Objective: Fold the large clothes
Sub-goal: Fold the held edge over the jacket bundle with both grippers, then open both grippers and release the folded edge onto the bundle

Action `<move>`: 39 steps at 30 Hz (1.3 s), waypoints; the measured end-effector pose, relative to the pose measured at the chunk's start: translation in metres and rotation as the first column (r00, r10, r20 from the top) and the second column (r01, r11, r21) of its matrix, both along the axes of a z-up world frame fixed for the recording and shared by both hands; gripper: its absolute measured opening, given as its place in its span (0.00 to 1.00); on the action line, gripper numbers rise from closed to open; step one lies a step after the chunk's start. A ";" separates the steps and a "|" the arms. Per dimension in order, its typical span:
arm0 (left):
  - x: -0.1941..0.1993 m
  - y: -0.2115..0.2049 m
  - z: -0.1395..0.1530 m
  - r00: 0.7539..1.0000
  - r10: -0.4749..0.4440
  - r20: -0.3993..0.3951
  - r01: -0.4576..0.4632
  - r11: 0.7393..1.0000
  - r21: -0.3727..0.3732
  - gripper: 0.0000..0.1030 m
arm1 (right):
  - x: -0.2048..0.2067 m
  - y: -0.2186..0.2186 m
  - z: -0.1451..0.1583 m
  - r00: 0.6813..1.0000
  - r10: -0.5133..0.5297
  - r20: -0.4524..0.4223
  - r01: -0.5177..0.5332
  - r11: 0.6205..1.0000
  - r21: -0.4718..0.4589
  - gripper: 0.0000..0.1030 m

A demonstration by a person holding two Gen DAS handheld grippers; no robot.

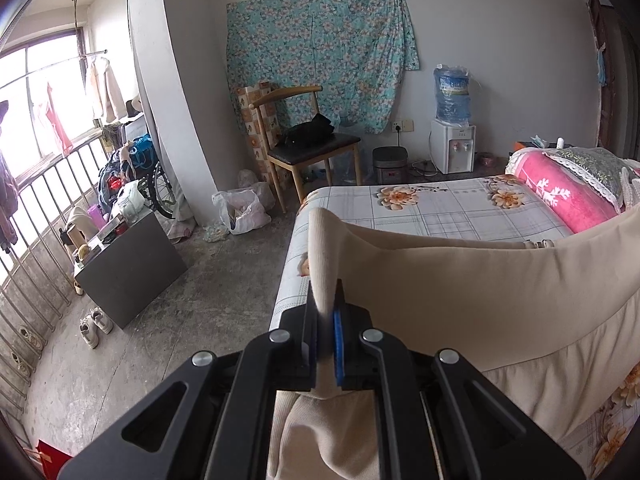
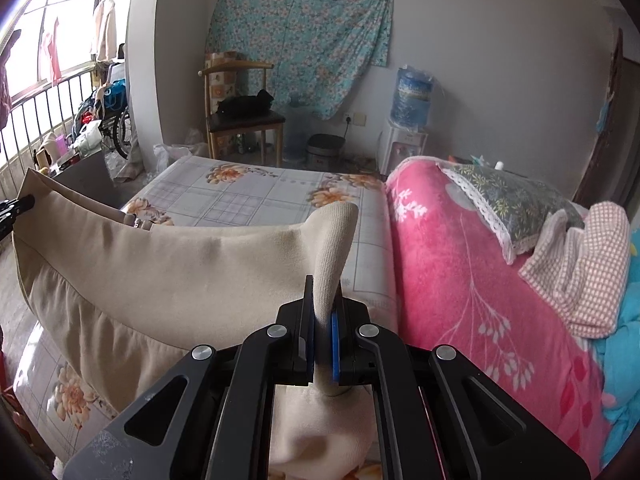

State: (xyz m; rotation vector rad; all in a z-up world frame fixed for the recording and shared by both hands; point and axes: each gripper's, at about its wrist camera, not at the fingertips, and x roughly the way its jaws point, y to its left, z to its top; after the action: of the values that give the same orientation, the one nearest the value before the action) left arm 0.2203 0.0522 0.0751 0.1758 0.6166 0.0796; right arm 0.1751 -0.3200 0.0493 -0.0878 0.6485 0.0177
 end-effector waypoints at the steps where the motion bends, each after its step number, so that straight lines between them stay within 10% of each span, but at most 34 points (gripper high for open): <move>1: 0.012 -0.001 -0.004 1.000 0.001 -0.009 -0.001 1.000 0.003 0.06 | 0.010 -0.001 -0.003 1.000 0.003 -0.006 -0.002 1.000 0.005 0.04; 9: 0.106 -0.004 -0.068 0.980 -0.005 -0.197 0.004 1.000 -0.006 0.09 | 0.094 -0.011 -0.059 0.990 0.004 -0.138 0.002 0.999 0.043 0.07; 13: 0.135 0.007 -0.106 0.950 0.014 -0.313 -0.029 0.999 -0.044 0.16 | 0.113 -0.031 -0.086 0.971 -0.076 -0.225 0.092 0.994 0.059 0.35; 20: 0.118 0.023 -0.083 0.966 -0.124 -0.229 0.050 0.951 -0.305 0.23 | 0.091 -0.023 -0.064 0.986 0.031 -0.166 -0.007 0.990 0.139 0.35; 26: 0.136 0.019 -0.131 0.907 -0.142 -0.397 0.018 0.954 -0.299 0.36 | 0.108 -0.012 -0.102 0.951 0.064 -0.302 -0.014 0.986 0.164 0.35; 32: 0.120 0.083 -0.109 0.928 -0.077 -0.365 -0.092 0.900 -0.425 0.36 | 0.090 -0.037 -0.096 0.950 -0.051 -0.309 0.105 0.982 0.159 0.35; 36: 0.073 0.085 -0.079 0.943 -0.197 -0.267 0.033 0.857 -0.515 0.36 | 0.047 -0.020 -0.074 0.970 0.044 -0.238 -0.002 0.984 0.177 0.36; 39: 0.037 0.063 -0.083 0.906 -0.328 -0.266 0.138 0.825 -0.548 0.36 | 0.015 0.001 -0.075 0.961 0.149 -0.233 -0.109 0.979 0.175 0.41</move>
State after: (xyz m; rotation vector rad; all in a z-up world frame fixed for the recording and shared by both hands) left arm 0.2576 0.1154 -0.0084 -0.2698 0.9472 -0.3725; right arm 0.1905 -0.3195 -0.0259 0.0286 0.8851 0.2099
